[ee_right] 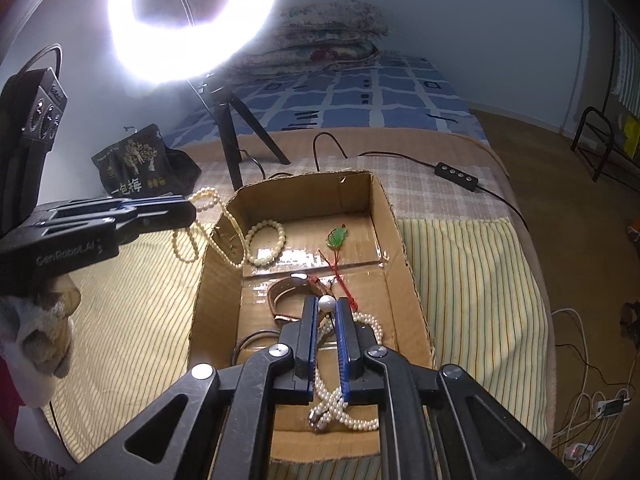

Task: Organize jewelry
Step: 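Open both tools inside the box to release the necklace and stud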

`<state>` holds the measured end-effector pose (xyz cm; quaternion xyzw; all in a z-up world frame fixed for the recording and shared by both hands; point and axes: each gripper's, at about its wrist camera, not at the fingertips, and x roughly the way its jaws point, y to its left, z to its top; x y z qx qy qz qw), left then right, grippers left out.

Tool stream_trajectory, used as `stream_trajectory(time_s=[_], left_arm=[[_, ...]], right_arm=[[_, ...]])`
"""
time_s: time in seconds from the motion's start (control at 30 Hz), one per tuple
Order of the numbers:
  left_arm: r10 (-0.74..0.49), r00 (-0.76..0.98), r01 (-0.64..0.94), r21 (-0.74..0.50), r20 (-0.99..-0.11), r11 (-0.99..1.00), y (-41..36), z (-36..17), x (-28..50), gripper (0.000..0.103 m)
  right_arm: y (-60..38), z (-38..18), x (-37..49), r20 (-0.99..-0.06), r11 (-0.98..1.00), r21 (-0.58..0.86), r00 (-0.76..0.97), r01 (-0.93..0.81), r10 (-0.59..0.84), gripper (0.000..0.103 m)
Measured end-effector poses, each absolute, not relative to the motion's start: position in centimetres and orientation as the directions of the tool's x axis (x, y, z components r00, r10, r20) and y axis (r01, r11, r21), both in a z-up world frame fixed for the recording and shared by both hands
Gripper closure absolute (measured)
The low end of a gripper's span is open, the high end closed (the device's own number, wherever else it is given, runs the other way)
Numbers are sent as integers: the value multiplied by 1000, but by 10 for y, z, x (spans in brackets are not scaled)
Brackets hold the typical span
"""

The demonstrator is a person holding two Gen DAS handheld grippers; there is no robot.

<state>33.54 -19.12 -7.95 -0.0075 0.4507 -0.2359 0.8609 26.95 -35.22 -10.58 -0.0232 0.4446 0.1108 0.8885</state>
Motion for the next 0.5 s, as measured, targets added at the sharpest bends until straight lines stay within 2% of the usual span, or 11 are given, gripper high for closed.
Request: stream_trajectory(time_s=[0.03,0.07,0.1,0.2,0.27,0.3,0.33,0.37,0.4,0.5], left_arm=[[-414,481,399,-227,-773,888,-191,-80,336,98],[-414,481,399,-228,-773,888,-191,-80,336,98],[-414,483,399,-227,-772,888,-191,-79,337,98],[-411,484,402,-221,-773,889,-191,-79,337,97],[-405,486,400,-215,-774,891,-192,-79,337,97],[-403,486,398,-214,-775,892,-192,-79,336,93],[-403,487,398,-214,-775,892,-192,-79,336,82],[-404,489,397,-215,-773,892,-192,-78,335,76],[-404,492,396,-214,-771,893,-192,-78,335,66],[-399,501,396,-206,-768,895,-192,-76,333,64]], right_arm=[[-352,-106,270,-793,975,55,584,-214,173,89],[-352,-106,271,-791,976,55,587,-210,171,75],[-352,-106,271,-788,976,58,590,-209,173,70],[-352,-106,272,-790,978,49,591,-204,163,65],[-351,-107,272,-792,978,37,592,-204,153,54],[-351,-106,272,-791,979,31,593,-202,148,51],[-350,-106,271,-790,979,23,597,-201,141,44],[-350,-106,270,-788,980,19,600,-200,138,39],[-349,-105,269,-787,980,14,602,-199,134,36],[-348,-104,267,-787,979,2,604,-201,126,33]])
